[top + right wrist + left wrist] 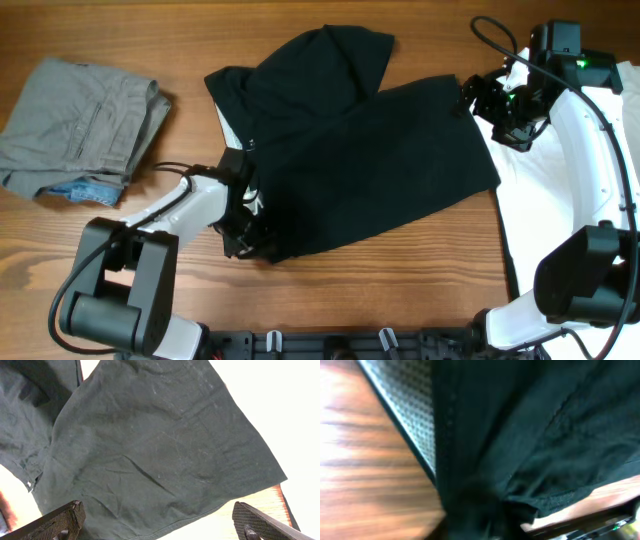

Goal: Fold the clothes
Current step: 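Grasp the black trousers waistband corners with left and right grippers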

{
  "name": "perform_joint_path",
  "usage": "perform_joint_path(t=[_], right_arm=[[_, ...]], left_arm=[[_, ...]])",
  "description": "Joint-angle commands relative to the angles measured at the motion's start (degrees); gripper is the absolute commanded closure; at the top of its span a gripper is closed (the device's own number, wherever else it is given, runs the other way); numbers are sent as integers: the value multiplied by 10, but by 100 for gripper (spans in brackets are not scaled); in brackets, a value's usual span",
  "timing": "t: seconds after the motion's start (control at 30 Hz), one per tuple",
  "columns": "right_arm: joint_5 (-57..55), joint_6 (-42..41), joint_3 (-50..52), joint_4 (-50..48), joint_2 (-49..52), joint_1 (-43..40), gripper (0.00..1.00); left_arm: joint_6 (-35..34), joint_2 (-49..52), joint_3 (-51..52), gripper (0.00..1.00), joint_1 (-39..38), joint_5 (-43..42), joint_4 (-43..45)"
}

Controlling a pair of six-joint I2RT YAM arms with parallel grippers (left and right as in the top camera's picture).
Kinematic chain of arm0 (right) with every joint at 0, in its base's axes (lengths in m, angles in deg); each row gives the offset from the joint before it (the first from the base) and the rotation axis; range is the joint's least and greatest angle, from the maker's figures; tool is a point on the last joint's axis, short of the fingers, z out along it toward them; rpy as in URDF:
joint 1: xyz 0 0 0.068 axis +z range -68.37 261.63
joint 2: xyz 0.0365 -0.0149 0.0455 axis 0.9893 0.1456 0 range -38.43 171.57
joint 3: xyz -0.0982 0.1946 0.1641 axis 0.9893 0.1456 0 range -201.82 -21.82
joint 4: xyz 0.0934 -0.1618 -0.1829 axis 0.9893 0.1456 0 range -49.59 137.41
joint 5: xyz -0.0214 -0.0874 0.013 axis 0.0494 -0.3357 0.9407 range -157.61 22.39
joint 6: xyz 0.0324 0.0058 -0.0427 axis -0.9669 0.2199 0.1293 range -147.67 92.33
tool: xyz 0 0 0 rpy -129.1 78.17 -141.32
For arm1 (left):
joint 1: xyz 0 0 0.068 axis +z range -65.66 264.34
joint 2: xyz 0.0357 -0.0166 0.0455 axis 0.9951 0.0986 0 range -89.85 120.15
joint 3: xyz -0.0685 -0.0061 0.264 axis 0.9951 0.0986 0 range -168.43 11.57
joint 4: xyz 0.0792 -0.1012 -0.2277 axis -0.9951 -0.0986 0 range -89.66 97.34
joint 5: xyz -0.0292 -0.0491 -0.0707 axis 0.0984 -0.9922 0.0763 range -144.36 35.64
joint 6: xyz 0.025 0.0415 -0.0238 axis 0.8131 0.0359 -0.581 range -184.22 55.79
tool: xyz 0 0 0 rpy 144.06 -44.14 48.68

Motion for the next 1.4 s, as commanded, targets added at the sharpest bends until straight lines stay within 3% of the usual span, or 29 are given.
perform_joint_path(t=[0.0,0.3,0.53,0.7,0.77,0.8,0.83,0.93,1.03,1.2,1.37], right_arm=[[-16,5,4,0,3,0,0],[-37,-19,97,-23,18,0,1],[-23,-18,183,-56,21,0,1],[31,-1,263,-84,21,3,25],[32,-3,292,-98,21,3,59],[32,-4,310,-109,21,2,67],[32,-5,322,-115,21,3,66],[31,-10,349,-133,21,3,43],[31,-27,377,-166,21,3,30],[32,-36,414,-228,21,3,28],[18,-11,380,-205,18,-12,28]], left_arm=[[-10,14,19,96,-4,13,43],[5,-16,19,96,148,16,-18],[23,-54,19,96,259,26,-2],[38,-57,19,96,263,29,-2],[38,-57,19,96,263,29,0],[38,-57,19,96,263,29,1],[38,-57,19,96,263,29,1],[38,-57,19,96,263,29,1],[38,-57,19,96,263,29,1],[38,-57,19,96,263,29,1],[38,-57,19,96,263,29,-1]])
